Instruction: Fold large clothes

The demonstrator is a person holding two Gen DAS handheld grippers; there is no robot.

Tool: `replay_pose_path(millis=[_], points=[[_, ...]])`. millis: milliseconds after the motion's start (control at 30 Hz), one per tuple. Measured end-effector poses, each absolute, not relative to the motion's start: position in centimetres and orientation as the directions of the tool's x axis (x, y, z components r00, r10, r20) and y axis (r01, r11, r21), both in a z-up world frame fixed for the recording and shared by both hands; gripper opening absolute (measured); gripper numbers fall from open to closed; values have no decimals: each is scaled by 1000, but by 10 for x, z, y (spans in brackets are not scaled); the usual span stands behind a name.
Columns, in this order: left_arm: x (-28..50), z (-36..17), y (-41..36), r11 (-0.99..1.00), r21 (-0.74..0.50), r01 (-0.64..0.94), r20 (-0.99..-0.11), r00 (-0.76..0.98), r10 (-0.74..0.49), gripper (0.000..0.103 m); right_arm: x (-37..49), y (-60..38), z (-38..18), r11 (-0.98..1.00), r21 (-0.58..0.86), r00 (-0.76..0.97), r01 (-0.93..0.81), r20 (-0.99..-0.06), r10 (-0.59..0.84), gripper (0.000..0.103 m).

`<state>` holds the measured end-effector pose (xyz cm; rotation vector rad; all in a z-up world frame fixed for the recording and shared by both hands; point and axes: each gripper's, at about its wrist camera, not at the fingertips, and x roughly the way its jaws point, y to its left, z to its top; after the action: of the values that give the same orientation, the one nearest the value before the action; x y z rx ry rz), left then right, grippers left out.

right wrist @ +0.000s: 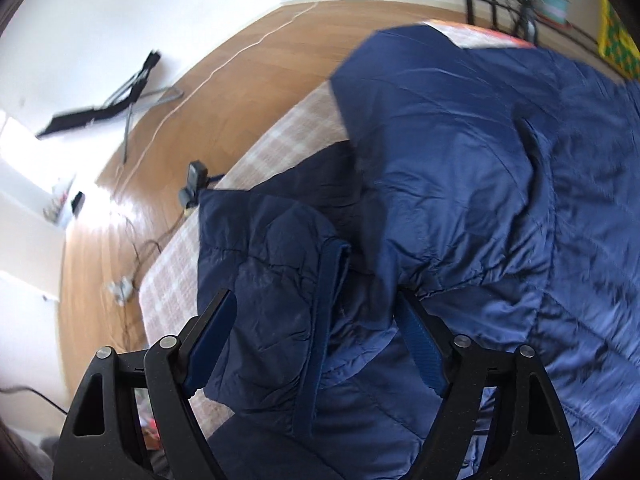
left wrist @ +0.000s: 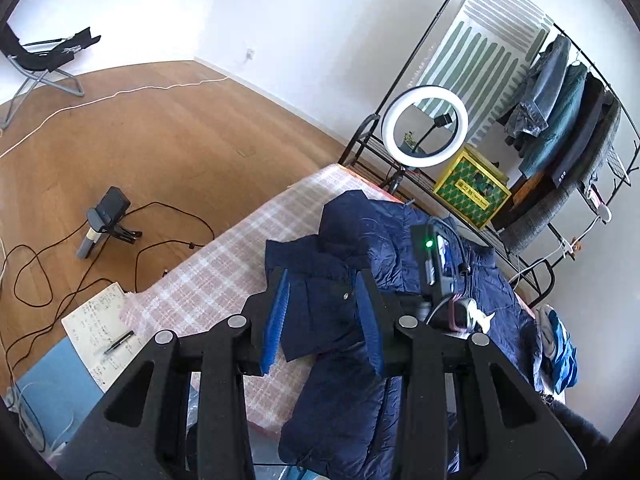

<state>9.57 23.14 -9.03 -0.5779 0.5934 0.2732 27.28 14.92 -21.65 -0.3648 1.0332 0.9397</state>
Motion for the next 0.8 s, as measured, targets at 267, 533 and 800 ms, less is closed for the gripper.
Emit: replay_pose_path(millis=[267, 533, 800], points=[[92, -91, 237, 799, -438, -413, -593, 800, 88, 35, 241, 168, -227, 477, -4, 219, -879, -891, 398, 20], [88, -89, 239, 798, -445, -407, -584, 807, 86, 35, 240, 144, -196, 451, 94, 169, -888, -844, 508, 12], [86, -87, 239, 804, -432, -408, -580, 809, 99, 35, 229, 155, -194, 449, -5, 222, -894, -873, 433, 14]])
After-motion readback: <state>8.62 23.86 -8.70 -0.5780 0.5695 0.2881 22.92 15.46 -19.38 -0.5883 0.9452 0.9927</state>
